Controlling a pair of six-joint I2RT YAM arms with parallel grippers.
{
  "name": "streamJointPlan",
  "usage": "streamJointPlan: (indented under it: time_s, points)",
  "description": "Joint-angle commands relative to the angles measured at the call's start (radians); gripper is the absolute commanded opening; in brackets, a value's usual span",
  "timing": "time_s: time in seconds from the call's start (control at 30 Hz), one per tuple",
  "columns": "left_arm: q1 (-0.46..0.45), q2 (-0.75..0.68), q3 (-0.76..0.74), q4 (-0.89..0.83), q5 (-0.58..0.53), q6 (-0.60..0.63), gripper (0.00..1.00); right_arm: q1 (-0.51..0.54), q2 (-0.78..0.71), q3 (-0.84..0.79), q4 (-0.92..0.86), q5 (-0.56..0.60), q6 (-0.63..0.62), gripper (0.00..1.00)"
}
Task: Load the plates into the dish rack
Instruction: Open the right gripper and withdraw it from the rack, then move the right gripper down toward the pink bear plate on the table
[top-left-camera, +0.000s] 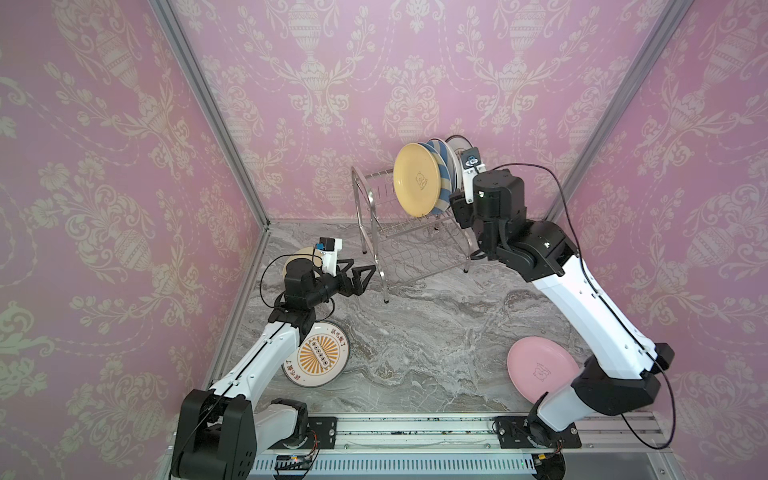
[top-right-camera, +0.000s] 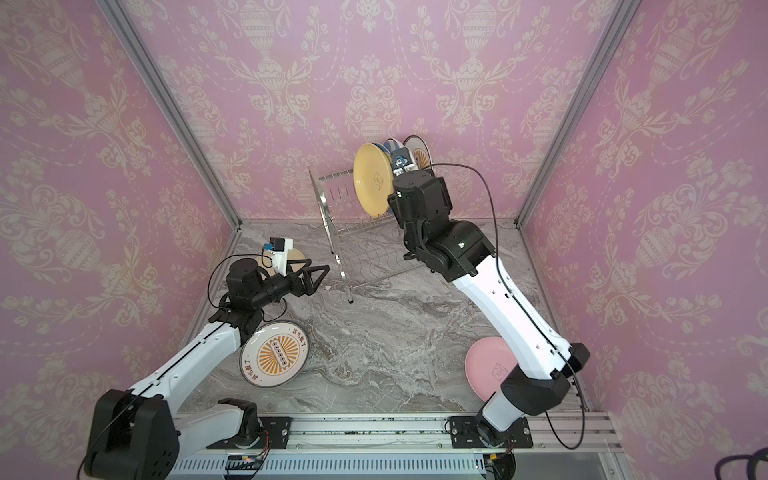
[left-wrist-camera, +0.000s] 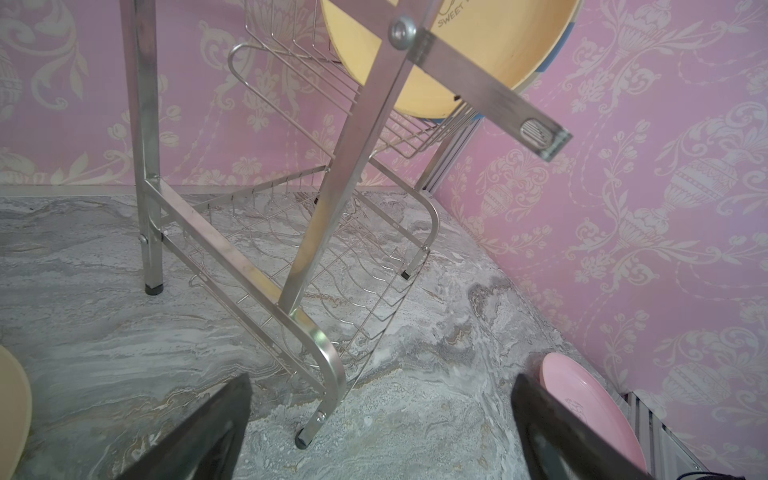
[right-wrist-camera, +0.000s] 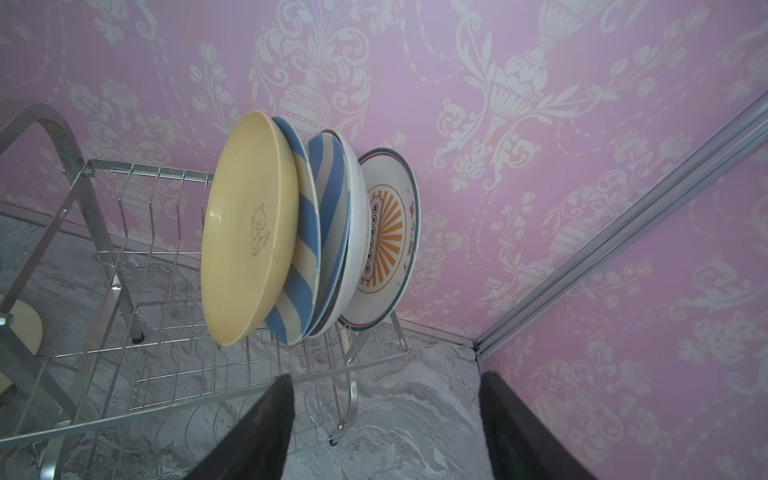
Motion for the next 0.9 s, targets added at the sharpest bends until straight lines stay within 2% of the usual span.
streamJointPlan:
  time_s: [0.0, 0.1, 0.2, 0.33, 0.43, 0.6, 0.7, 0.87]
  points:
    - [-0.001, -0.025, 0.03, -0.066, -0.049, 0.035, 0.99, -0.083, -0.198, -0.224, -0.044, -0.121, 0.248, 0.73]
    - [-0.012, -0.018, 0.031, -0.062, -0.053, 0.009, 0.99, -0.176, -0.346, -0.394, -0.081, -0.145, 0.337, 0.75]
    - [-0.047, -0.003, 0.024, -0.072, -0.052, -0.003, 0.99, -0.286, -0.447, -0.542, -0.142, -0.226, 0.43, 0.79]
    - [-0.16, -0.008, 0.023, -0.174, -0.11, 0.056, 0.99, -0.42, -0.542, -0.744, -0.205, -0.349, 0.539, 0.84]
    - [-0.228, 0.003, 0.003, -0.184, -0.117, 0.026, 0.99, -0.489, -0.567, -0.884, -0.263, -0.424, 0.618, 0.84]
    - [-0.307, 0.026, -0.06, -0.132, -0.132, -0.05, 0.99, -0.502, -0.618, -1.039, -0.301, -0.515, 0.744, 0.84]
    - [-0.342, 0.035, -0.091, -0.101, -0.139, -0.076, 0.99, -0.503, -0.652, -1.135, -0.291, -0.617, 0.811, 0.84]
    - [-0.359, 0.048, -0.107, -0.088, -0.133, -0.09, 0.99, -0.501, -0.702, -1.288, -0.254, -0.744, 0.896, 0.82]
